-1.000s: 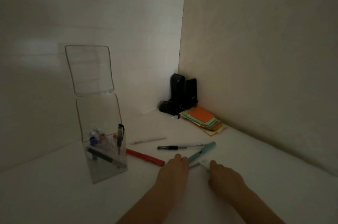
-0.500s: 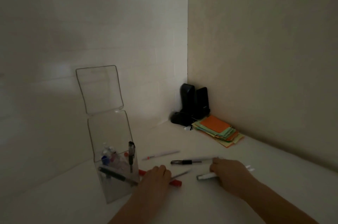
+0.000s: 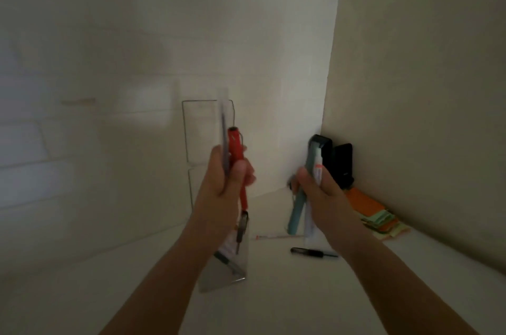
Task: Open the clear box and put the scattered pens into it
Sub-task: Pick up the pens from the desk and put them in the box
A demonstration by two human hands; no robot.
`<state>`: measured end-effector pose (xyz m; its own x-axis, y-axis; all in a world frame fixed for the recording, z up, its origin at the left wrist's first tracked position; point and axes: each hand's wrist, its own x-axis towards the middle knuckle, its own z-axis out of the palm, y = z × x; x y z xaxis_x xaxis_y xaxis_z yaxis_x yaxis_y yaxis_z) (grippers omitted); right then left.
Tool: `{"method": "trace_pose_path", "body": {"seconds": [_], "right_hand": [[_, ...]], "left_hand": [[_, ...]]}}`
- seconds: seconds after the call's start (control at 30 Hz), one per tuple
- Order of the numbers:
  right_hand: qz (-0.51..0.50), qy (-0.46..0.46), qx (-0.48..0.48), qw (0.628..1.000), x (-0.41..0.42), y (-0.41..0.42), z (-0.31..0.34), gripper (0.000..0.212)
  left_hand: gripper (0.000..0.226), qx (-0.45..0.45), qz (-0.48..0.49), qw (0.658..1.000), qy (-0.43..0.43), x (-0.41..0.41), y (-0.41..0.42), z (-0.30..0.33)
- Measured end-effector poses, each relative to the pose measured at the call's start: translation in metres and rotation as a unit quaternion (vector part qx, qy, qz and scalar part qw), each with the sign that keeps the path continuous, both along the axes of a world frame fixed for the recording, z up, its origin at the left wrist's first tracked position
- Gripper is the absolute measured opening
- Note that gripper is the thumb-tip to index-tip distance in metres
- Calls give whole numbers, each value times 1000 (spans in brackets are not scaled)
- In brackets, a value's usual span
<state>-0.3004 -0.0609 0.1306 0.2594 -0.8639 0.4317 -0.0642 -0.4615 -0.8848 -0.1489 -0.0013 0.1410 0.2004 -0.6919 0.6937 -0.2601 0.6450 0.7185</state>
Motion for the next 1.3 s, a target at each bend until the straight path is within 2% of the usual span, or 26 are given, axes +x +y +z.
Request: {"method": "trace_pose_path", "body": {"seconds": [0.07, 0.2, 0.3, 0.43, 0.53, 0.67, 0.77, 0.83, 0.9, 0.97, 1.03, 1.13, 1.17, 1.2, 1.3], "right_hand": [[28, -51, -1, 998, 31, 3, 13, 20], [39, -146, 13, 988, 87, 4, 21, 14], [8, -134, 18, 991, 112, 2, 12, 15], [9, -102, 35, 994, 121, -1, -1, 17], [29, -42, 4, 999, 119, -1, -2, 11], [-8, -16, -42, 999, 110, -6, -6, 25], [-51, 59, -114, 990, 101, -12, -16, 22], [-71, 84, -151, 982, 90, -15, -24, 17], [-95, 103, -159, 977, 71, -21, -33, 16], [-109, 178, -120, 971, 42, -34, -46, 17], [-95, 327, -22, 940, 6, -51, -63, 20], [-75, 553, 113, 822, -41, -60, -91, 40], [-78, 598, 113, 790, -50, -60, -100, 44], [-82, 623, 91, 772, -56, -59, -107, 45], [-91, 629, 6, 772, -62, -54, -120, 41]], "left_hand": [[16, 10, 47, 999, -10, 23, -1, 5], [17, 109, 98, 989, -11, 48, -15, -11], [10, 146, 105, 983, -29, 49, -25, -27], [5, 225, 107, 968, -7, 45, -26, -35], [28, 181, 84, 980, 12, 46, -23, -32], [32, 141, 86, 986, 24, 47, -19, -24], [31, 139, 118, 981, -58, 52, -18, -24], [31, 125, 147, 970, -145, 54, -13, -30], [30, 91, 151, 959, -220, 50, -4, -36], [27, 59, 134, 954, -260, 41, 5, -41], [24, 46, 110, 950, -290, 27, 12, -48], [20, 66, 41, 942, -325, 3, 12, -66], [21, 87, 15, 940, -329, -6, 9, -73], [21, 120, -7, 936, -332, -14, 4, -82], [30, 234, -27, 906, -352, -32, -18, -111]]}}
